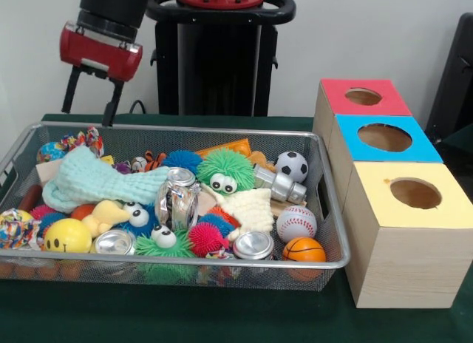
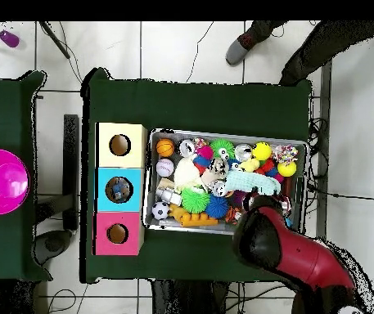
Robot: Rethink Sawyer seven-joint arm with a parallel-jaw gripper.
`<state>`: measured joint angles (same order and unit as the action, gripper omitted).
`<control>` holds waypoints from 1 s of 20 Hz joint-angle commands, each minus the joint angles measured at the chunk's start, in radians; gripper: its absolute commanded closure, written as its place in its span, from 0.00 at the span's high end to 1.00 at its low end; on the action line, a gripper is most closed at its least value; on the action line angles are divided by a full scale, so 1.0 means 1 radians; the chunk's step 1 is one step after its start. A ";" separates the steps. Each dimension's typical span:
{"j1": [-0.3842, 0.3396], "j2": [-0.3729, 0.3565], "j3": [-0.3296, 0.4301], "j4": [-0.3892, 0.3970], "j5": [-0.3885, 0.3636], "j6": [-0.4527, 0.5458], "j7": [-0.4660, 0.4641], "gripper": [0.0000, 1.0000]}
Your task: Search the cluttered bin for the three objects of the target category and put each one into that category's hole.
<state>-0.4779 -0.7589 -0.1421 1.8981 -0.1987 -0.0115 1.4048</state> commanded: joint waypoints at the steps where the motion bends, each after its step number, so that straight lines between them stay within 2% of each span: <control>1: -0.031 0.099 0.134 0.007 0.085 -0.072 0.283 1.00; 3: -0.032 0.110 0.138 0.020 0.103 -0.091 0.299 1.00; 8: -0.102 0.102 0.221 0.061 0.148 -0.088 0.334 1.00; 13: -0.104 0.119 0.226 0.068 0.175 -0.102 0.344 1.00; 15: -0.099 0.133 0.225 0.063 0.163 -0.123 0.333 1.00; 16: -0.116 0.136 0.250 0.067 0.134 -0.130 0.316 1.00; 20: -0.159 0.142 0.296 0.084 0.103 -0.216 0.359 1.00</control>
<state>-0.5939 -0.6625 -0.0002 1.9049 -0.0870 -0.0982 1.4675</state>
